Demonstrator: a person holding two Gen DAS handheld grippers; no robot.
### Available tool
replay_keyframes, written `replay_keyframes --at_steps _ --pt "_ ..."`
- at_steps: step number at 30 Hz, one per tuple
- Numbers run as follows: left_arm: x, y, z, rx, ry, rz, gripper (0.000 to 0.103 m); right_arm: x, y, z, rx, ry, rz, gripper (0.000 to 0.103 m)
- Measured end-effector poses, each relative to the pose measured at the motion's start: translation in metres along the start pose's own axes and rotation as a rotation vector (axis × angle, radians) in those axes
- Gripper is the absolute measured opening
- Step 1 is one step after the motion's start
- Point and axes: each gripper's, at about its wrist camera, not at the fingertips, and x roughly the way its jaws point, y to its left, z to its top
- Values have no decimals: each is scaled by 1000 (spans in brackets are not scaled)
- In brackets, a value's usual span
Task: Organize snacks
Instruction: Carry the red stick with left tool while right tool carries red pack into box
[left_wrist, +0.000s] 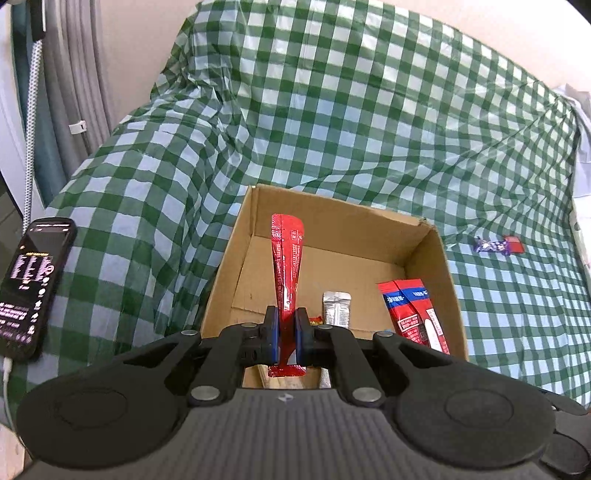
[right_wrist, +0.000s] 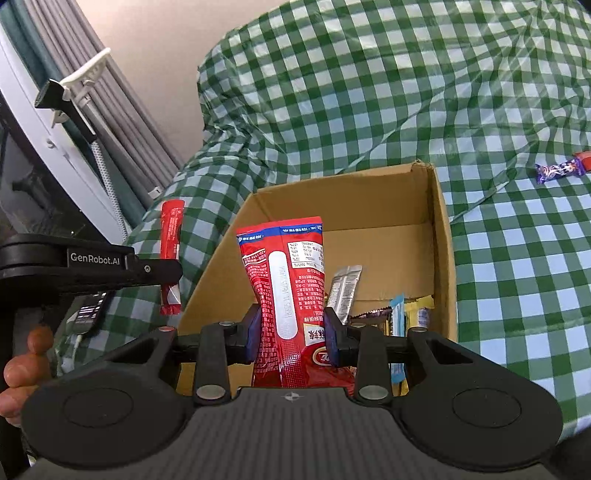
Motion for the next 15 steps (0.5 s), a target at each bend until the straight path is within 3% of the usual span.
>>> replay_keyframes --at_steps 15 --pt "72 -14 2 61 98 10 9 54 -22 7 40 60 -45 36"
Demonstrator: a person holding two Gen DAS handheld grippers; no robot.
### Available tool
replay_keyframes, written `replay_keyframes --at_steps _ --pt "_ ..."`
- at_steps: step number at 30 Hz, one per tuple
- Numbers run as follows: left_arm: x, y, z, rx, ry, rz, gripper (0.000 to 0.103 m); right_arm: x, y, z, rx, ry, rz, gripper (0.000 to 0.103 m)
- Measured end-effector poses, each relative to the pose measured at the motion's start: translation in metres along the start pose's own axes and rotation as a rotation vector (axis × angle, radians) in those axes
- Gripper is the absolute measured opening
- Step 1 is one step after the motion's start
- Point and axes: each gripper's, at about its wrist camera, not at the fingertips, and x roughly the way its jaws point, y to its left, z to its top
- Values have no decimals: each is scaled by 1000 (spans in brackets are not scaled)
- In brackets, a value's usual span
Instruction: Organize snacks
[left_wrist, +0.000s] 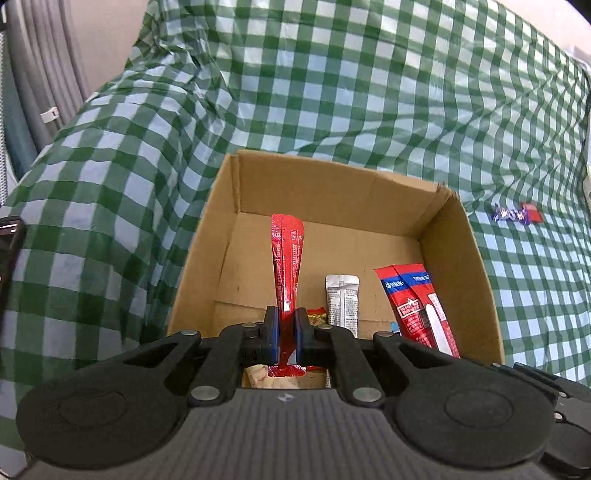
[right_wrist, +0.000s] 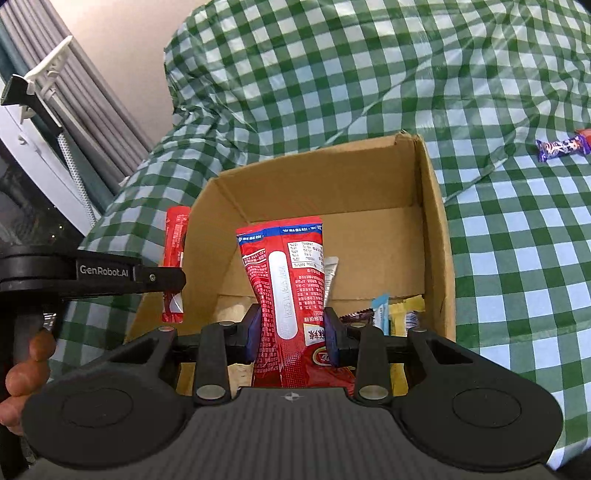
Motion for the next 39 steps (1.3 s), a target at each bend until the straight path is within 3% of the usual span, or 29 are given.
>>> replay_keyframes --at_steps 8,11,13,14,15,19,21,22,30,39 --pt "21 -7 2 21 38 18 9 14 -9 -1 13 24 -13 36" --pt "29 -9 2 53 77 12 14 20 -11 0 22 29 -17 36" --pt "32 -9 2 50 94 37 37 24 -13 0 30 36 -29 40" --pt "32 -9 2 52 93 52 74 27 -14 1 38 47 -39 42" --pt "31 -9 2 58 87 68 103 29 -15 2 54 48 -53 43" --pt "17 -7 -4 69 78 92 103 26 -7 3 63 55 -22 66" --pt "11 -3 -8 54 105 87 103 16 1 0 36 48 -56 84" --pt "7 -1 -11 48 116 83 103 10 2 -2 26 41 -67 86" --pt "-45 2 -50 45 131 79 103 -59 16 -25 -36 -22 -82 89" --pt "-107 -1 -96 68 81 96 103 -116 44 -67 -105 -53 -95 91"
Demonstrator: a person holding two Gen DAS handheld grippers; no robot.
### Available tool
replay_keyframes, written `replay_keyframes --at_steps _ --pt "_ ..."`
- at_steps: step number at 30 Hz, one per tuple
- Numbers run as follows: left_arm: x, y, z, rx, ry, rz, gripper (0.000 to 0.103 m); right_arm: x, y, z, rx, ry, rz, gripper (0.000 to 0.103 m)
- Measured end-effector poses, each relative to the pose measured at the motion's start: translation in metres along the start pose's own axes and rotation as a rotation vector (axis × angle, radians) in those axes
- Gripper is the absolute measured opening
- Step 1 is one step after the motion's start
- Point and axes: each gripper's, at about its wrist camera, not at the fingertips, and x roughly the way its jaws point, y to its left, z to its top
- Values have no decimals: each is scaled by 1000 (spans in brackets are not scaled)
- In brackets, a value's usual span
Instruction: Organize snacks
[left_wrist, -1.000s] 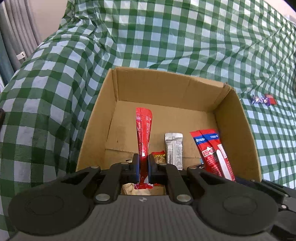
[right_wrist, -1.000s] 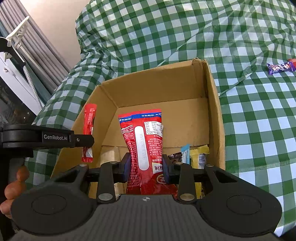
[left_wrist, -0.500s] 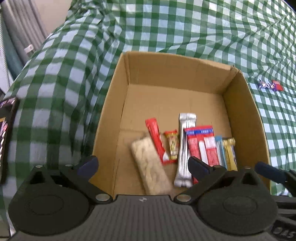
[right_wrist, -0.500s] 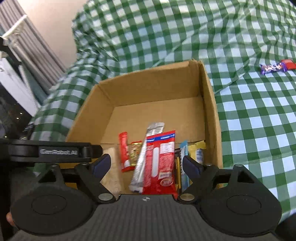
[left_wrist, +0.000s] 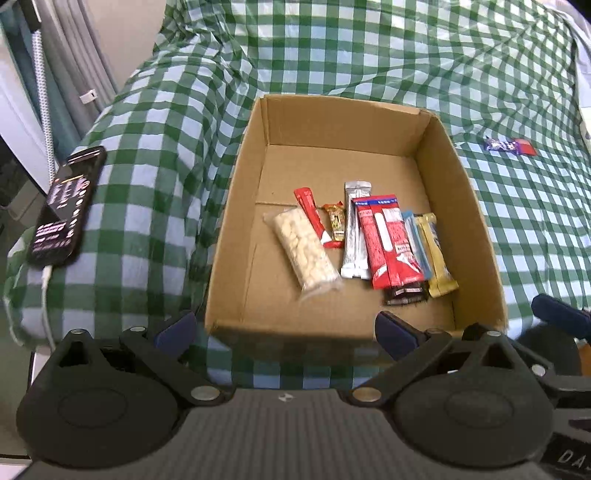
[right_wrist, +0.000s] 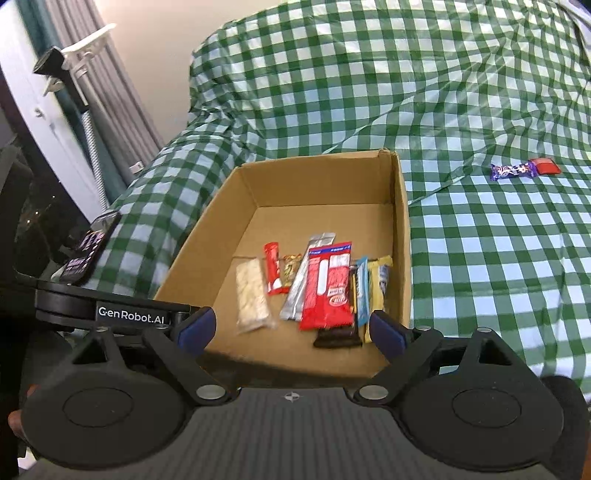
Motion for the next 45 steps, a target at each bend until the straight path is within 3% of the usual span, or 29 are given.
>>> replay_keyframes --at_steps 8,21,34,45 --pt "-36 2 -31 -23 -54 17 103 -40 16 -15 -52 -64 -25 93" --pt "-73 -7 -50 -4 -134 37 103 -75 28 -29 -91 -128 -6 96" --pt "-87 -10 -57 8 -167 53 103 -92 30 -35 -91 -170 -3 97" --pt "-81 -13 -53 27 -148 67 103 -91 28 -35 -85 -165 1 97"
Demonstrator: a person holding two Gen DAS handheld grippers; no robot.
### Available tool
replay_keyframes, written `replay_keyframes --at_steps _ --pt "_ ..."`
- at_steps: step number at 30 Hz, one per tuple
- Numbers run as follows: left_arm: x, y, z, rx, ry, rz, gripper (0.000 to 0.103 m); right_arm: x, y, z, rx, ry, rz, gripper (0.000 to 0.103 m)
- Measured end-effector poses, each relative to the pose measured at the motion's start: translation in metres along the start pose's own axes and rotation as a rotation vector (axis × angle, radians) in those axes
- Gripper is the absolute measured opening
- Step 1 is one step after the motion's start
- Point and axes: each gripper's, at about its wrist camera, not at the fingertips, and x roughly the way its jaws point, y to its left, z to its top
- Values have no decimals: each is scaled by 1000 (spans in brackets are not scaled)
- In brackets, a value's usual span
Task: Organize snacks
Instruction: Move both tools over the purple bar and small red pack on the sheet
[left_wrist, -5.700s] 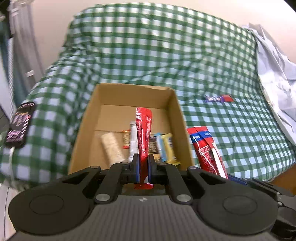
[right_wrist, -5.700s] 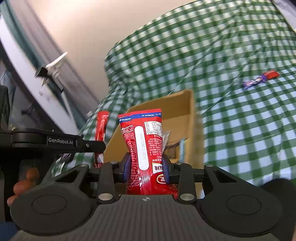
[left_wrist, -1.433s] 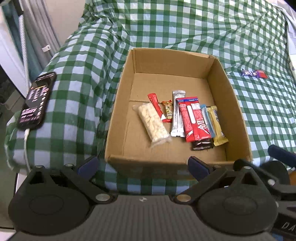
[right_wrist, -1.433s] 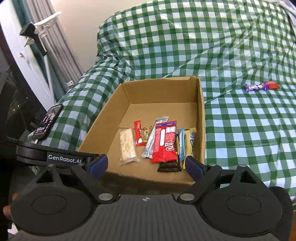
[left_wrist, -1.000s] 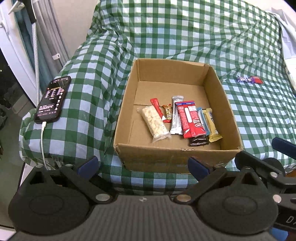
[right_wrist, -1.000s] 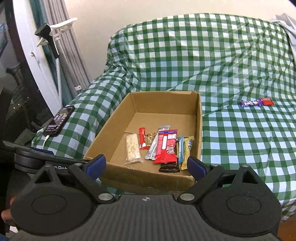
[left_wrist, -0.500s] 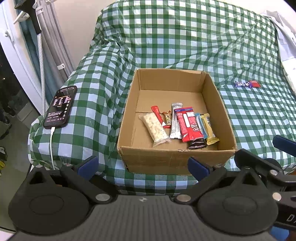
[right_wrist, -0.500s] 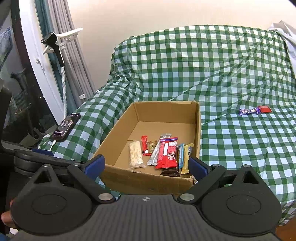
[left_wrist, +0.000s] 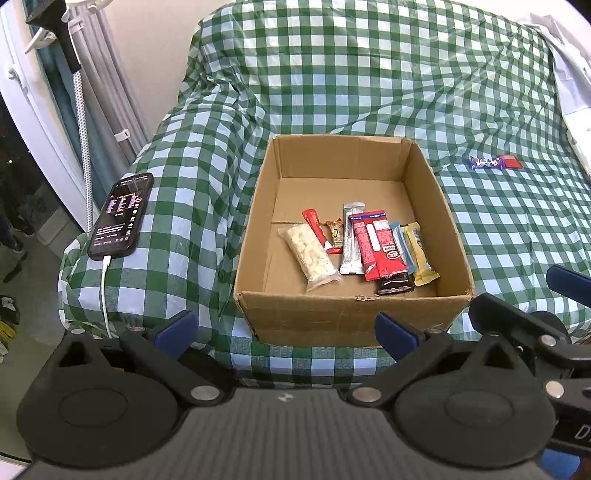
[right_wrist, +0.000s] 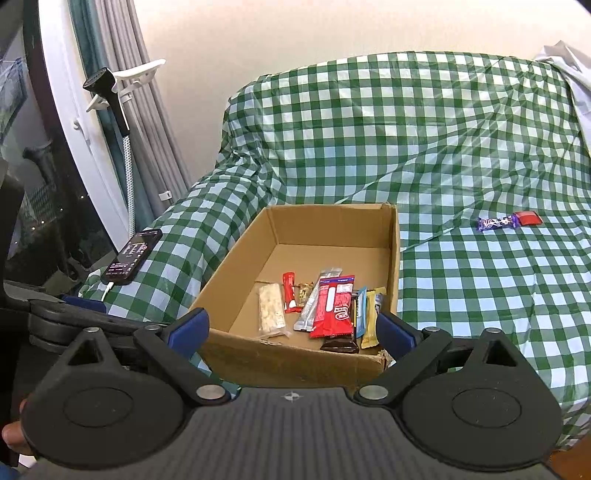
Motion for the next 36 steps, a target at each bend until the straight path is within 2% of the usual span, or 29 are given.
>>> replay_keyframes --at_steps 10,18,22,29,32,36 --pt "29 -24 14 59 74 -4 103 17 -22 0 56 41 8 98" --pt "59 -87 58 176 114 -78 103 35 -81 0 155 54 -69 98" --pt "77 -133 93 263 106 -127 103 37 -132 2 215 37 -163 98" --pt "126 -243 164 486 10 -233 103 45 -247 15 299 6 -337 98" --pt "168 -298 195 572 -14 -255 103 62 -309 29 307 -11 -412 98" --pt "235 -363 231 623 -10 -265 103 106 -389 49 307 -19 -483 98"
